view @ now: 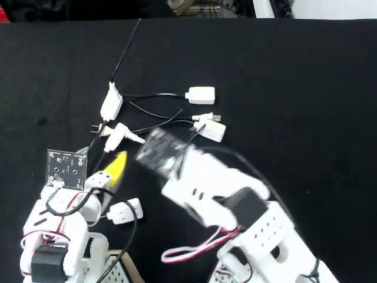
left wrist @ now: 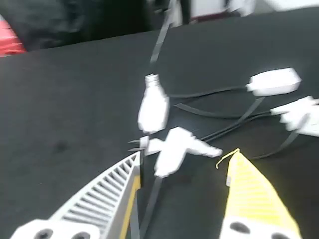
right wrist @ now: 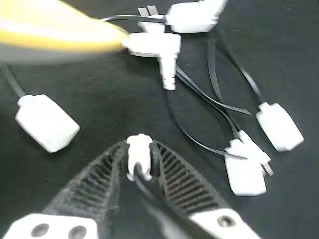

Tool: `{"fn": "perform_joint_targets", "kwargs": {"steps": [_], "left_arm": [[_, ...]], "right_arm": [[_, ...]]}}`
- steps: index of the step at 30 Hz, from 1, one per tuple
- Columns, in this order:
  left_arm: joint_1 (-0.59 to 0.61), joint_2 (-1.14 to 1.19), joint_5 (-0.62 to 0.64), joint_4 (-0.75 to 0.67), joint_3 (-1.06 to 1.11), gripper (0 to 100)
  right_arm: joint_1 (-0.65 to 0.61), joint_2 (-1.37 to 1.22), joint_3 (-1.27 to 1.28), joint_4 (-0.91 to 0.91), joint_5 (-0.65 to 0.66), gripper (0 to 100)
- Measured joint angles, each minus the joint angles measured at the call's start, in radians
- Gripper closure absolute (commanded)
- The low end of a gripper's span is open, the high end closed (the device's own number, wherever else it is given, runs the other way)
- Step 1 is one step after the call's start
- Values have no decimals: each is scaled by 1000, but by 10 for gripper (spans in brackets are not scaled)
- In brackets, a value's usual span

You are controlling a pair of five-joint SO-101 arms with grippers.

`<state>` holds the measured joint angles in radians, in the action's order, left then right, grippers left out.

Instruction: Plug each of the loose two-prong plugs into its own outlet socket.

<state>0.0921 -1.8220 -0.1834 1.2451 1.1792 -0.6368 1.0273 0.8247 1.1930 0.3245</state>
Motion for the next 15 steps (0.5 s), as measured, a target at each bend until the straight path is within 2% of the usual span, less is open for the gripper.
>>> {"fn": "perform_joint_targets", "kwargs": {"steps": [3, 7, 12, 15], "left_arm": [[95, 43, -114, 23, 0, 720], [114, 238, -290, 55, -5, 722], [-14, 519, -542, 224, -138, 722], [-132, 557, -660, 342, -204, 722]], "right_arm": [[132, 0, -86, 92, 0, 987], [224, -38, -146, 147, 14, 987], [288, -192, -180, 144, 51, 987], [327, -302, -213, 126, 69, 987]]}}
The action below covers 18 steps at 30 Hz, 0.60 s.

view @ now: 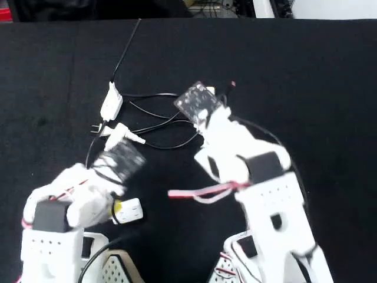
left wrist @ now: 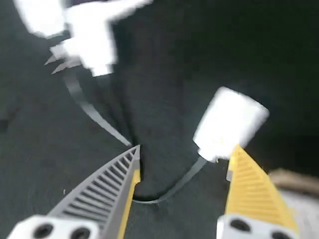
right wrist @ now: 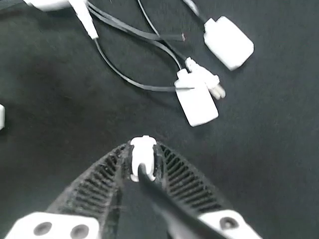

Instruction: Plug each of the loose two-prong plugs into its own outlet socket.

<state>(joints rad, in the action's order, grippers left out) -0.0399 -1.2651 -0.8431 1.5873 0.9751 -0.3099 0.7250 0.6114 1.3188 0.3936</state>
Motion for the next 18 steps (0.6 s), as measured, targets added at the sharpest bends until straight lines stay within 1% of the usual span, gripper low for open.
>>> {"fn": "perform_joint_targets", "kwargs": {"steps": [2, 4, 5, 7, 13, 16, 18], "left_arm": [[-72, -3, -49, 32, -8, 722], [-118, -34, -97, 32, 11, 722], [-144, -60, -120, 32, 41, 722], [-186, -110, -149, -11, 132, 722], [-198, -264, -170, -241, 453, 722], [-198, -318, -172, -308, 559, 722], [-198, -338, -170, -327, 598, 722]], "right_arm": [[32, -57, -26, -3, 11, 987], [72, -87, -46, -3, 28, 987], [94, -91, -52, -3, 32, 987], [133, -91, -63, -3, 37, 987], [224, -49, -71, -5, 31, 987], [233, -29, -71, -5, 28, 987], [232, -28, -71, -5, 28, 987]]}}
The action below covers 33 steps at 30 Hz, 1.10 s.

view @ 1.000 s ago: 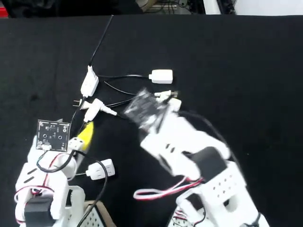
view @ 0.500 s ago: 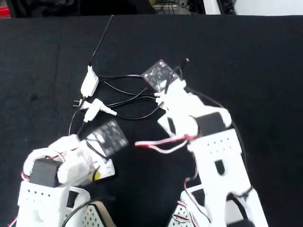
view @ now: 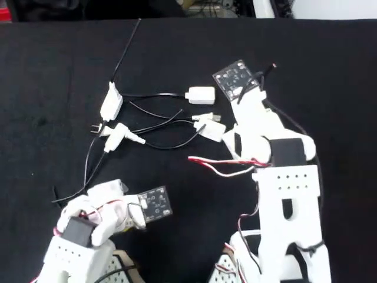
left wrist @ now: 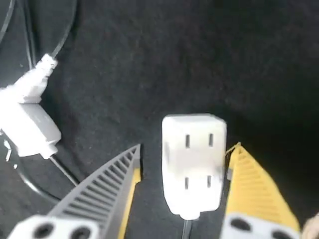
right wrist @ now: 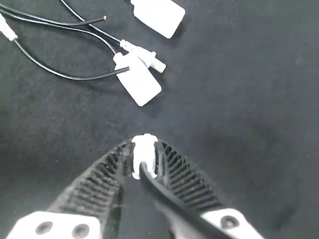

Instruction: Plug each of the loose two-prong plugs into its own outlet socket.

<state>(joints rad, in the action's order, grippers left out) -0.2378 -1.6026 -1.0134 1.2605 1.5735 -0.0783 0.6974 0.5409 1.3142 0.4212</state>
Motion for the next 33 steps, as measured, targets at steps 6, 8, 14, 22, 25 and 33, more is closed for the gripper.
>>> {"fn": "perform_joint_targets", "kwargs": {"steps": [6, 8, 14, 22, 25, 33], "left_arm": [[0, -14, -2, -12, 32, 722], [0, -14, 0, -23, 41, 722], [44, -12, 3, -52, 41, 854], [64, -12, 31, -55, 41, 872], [63, -9, 89, -54, 11, 873], [61, -11, 342, 6, -157, 870]], "right_arm": [[2, 0, 0, 0, 0, 987], [2, 0, 0, 0, 0, 987], [2, 0, 0, 0, 0, 987], [2, 0, 0, 0, 0, 987], [2, 0, 0, 0, 0, 987], [2, 0, 0, 0, 0, 987]]}}
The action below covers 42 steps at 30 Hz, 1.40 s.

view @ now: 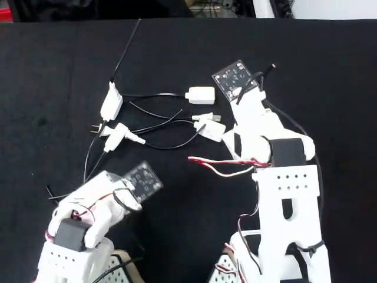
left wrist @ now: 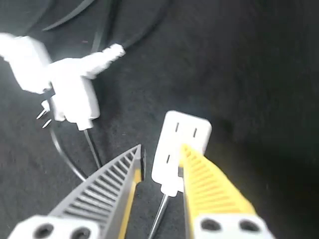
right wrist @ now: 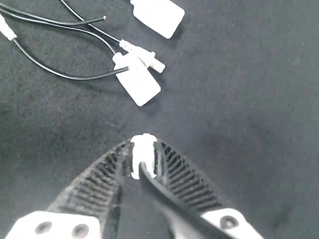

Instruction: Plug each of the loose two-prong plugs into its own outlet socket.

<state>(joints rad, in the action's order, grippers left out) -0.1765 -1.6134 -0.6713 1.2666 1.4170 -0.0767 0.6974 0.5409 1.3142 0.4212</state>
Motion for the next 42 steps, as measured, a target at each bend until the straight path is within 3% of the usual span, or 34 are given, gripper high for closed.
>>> {"fn": "perform_joint_targets", "kwargs": {"steps": [6, 11, 16, 22, 26, 29, 35, 42], "left_arm": [[0, 28, 198, -41, -43, 869], [5, 219, 187, -60, -138, 842], [104, 588, 170, -43, -396, 785], [123, 1102, 28, 147, -710, 782], [124, 1244, -114, 172, -738, 773], [130, 1250, -161, 77, -723, 717], [130, 1250, -333, -121, -578, 725], [130, 1254, -379, -189, -516, 727]], "right_arm": [[6, 0, 0, 0, 0, 987], [5, 0, 0, 0, 0, 987], [5, 0, 0, 0, 0, 987], [5, 0, 0, 0, 0, 987], [5, 0, 0, 0, 0, 987], [5, 0, 0, 0, 0, 987], [5, 0, 0, 0, 0, 987], [5, 0, 0, 0, 0, 987]]}}
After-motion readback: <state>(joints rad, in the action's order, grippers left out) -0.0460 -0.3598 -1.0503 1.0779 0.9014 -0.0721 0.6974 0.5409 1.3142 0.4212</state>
